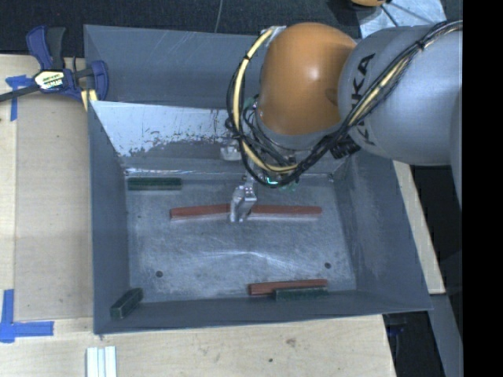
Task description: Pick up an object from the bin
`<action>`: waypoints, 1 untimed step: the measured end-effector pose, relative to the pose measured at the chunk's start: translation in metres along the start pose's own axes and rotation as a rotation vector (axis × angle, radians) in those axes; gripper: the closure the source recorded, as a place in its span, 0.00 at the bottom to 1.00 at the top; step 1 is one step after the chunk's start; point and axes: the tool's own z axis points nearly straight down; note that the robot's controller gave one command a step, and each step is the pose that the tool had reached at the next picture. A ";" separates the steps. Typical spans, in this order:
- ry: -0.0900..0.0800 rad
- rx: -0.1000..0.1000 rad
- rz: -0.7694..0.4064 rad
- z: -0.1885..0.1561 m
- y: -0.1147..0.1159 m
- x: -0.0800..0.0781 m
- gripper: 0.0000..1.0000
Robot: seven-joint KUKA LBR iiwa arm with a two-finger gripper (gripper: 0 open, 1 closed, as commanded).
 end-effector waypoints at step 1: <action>-0.008 -0.002 0.002 -0.004 0.000 -0.002 0.00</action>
Offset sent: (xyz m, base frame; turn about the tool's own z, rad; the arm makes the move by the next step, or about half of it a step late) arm 0.0272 0.0379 -0.1273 0.0953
